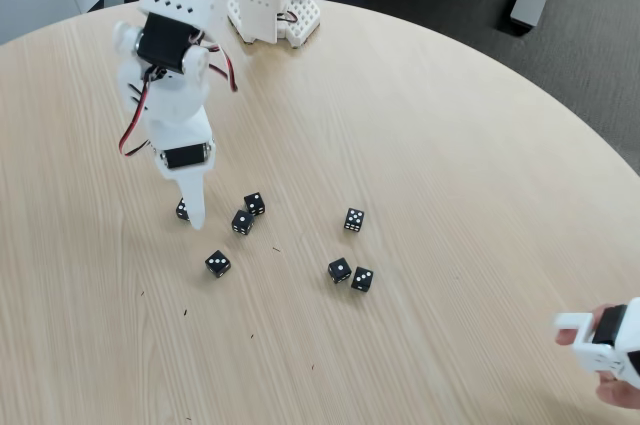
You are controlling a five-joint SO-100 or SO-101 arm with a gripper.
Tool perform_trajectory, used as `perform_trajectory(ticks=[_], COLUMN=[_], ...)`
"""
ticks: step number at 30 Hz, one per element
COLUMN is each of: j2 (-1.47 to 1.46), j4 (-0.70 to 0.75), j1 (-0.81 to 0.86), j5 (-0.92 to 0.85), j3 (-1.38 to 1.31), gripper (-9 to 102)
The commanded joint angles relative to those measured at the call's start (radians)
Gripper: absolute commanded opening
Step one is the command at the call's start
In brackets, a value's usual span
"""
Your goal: Pick up the dice with number 6
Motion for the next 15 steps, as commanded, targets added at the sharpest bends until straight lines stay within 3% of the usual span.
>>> perform_trajectory(ticks=[1,15], j2=[0.005,0.005], j4=[-0.008,-0.008], j1=[0.006,0.006], j5=[0.035,0.137], j3=[-0.021,-0.008], gripper=[31,25])
